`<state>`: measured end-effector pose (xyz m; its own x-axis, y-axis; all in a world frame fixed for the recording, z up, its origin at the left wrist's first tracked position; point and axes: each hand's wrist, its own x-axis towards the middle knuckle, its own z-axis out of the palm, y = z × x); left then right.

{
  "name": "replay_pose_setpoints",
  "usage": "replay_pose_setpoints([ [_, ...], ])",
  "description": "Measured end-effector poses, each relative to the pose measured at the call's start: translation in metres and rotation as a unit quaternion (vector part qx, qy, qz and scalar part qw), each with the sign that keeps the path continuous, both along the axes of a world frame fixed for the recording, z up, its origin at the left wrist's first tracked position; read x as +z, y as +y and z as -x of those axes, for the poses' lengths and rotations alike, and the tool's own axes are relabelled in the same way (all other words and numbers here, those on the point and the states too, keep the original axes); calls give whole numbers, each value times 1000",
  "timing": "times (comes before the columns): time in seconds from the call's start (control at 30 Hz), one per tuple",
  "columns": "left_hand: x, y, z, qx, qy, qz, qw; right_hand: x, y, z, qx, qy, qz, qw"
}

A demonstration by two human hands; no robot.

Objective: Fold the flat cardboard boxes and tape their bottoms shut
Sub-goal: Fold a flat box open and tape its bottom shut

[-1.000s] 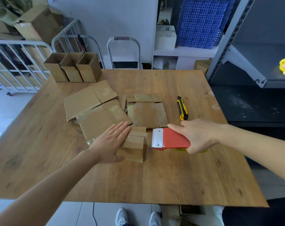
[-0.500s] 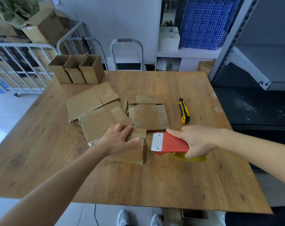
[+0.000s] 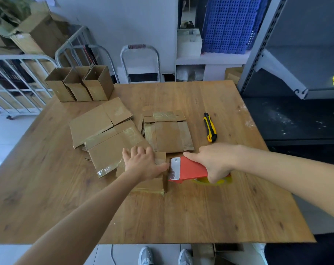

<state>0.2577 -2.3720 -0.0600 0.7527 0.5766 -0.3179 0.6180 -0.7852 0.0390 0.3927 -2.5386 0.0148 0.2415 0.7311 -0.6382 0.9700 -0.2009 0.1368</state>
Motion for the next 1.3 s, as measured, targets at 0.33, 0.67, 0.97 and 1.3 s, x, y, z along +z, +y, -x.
replay_pose_setpoints([
  [0.33, 2, -6, 2, -1, -11, 1, 1000, 18, 44, 21, 53, -66, 55, 995],
  [0.67, 4, -6, 1, 0, -15, 9, 1000, 18, 70, 21, -35, -26, 126, 991],
  [0.97, 0, -4, 4, -12, -26, -2, 1000, -42, -4, -41, -312, 252, 48, 915],
  [1.3, 0, -4, 3, -17, -16, -12, 1000, -104, -58, -53, -519, 384, -101, 757],
])
